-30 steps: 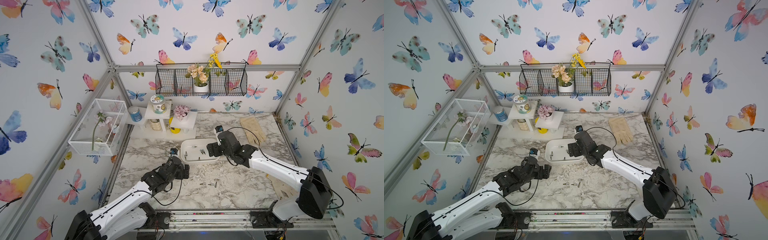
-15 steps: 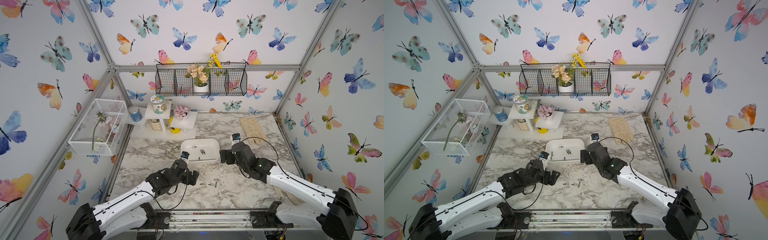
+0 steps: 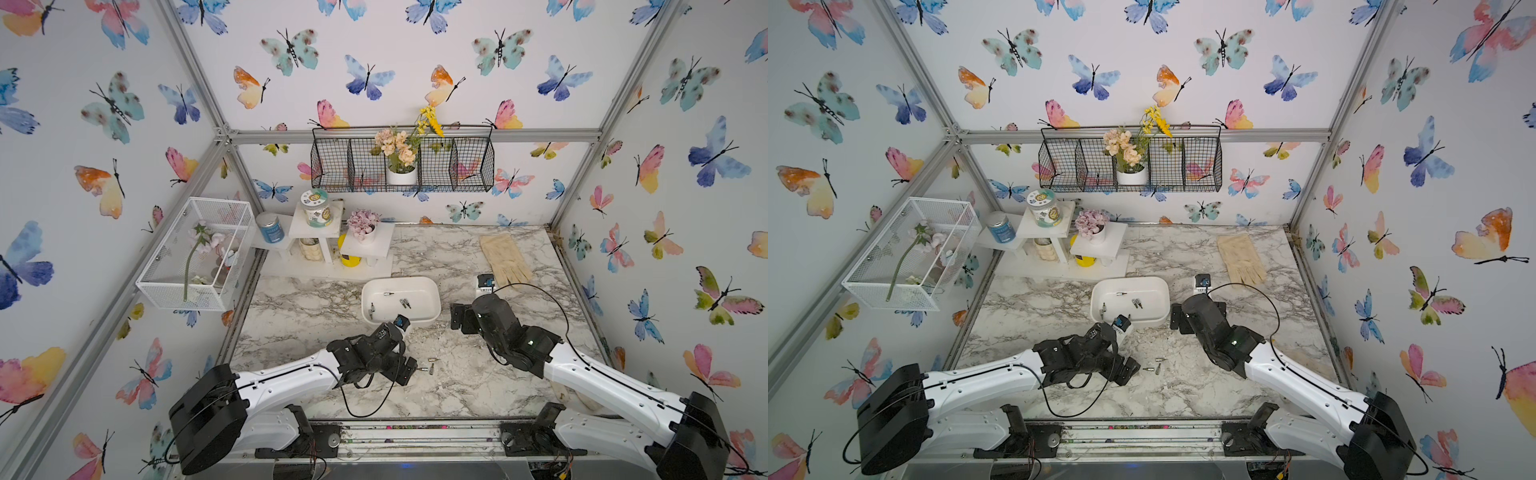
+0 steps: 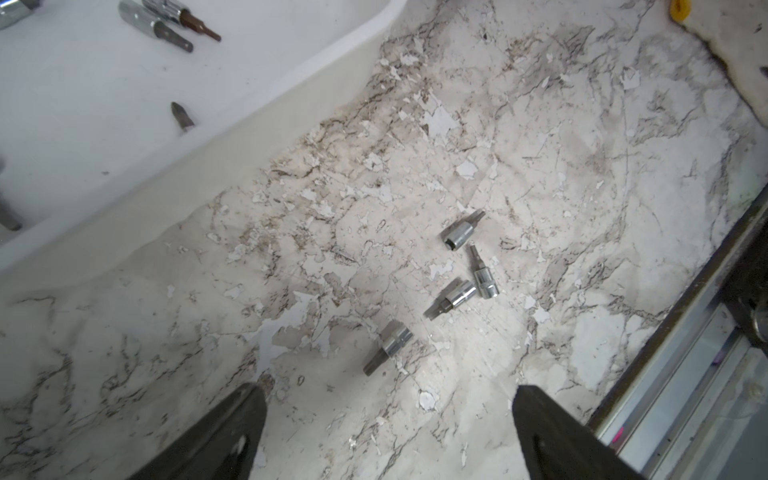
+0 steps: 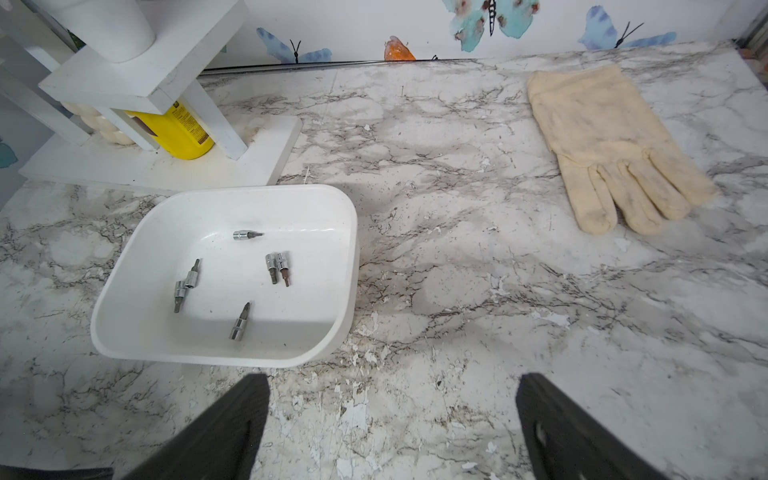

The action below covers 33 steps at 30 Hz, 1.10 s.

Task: Put the bit on the desktop into the storage box
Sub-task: Pick up the screwdriver bit from the center of the board.

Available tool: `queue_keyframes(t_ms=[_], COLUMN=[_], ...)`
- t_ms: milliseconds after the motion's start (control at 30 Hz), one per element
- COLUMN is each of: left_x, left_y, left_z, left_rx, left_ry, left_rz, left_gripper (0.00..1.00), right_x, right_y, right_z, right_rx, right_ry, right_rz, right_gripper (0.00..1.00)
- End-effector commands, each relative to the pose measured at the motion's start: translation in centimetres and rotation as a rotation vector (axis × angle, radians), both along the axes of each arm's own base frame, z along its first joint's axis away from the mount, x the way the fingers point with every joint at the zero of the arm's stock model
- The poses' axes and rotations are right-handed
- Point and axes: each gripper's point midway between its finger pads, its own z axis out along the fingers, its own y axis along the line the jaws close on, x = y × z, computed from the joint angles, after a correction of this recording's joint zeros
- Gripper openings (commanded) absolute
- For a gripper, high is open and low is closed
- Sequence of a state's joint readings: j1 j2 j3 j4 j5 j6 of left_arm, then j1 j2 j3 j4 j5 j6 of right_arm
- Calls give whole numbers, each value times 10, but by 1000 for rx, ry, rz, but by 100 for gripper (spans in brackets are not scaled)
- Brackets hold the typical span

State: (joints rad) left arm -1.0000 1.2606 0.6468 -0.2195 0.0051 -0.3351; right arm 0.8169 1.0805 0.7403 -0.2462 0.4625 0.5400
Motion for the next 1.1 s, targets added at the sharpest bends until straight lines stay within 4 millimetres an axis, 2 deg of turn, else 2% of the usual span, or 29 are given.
queue_keyframes(t_ms=[0, 467, 633, 833, 1067], left_x=[-5, -6, -5, -3, -2], left_y=[-16, -18, -19, -18, -15], left_z=[2, -37, -44, -51, -55], left_rx=[-14, 142, 170, 201, 224], left_ry=[1, 18, 16, 21, 21], left_rz=[-71, -111, -116, -108, -92], left_gripper=[96, 79, 74, 63, 57], right_x=[2, -2, -2, -3, -3], right_y=[-10, -17, -17, -17, -17], right_z=[4, 5, 6, 5, 7], right_rx=[2, 12, 19, 19, 23], right_ry=[-23, -36, -37, -35, -38], right_rz=[-48, -66, -65, -64, -63], right_gripper=[98, 98, 98, 98, 98])
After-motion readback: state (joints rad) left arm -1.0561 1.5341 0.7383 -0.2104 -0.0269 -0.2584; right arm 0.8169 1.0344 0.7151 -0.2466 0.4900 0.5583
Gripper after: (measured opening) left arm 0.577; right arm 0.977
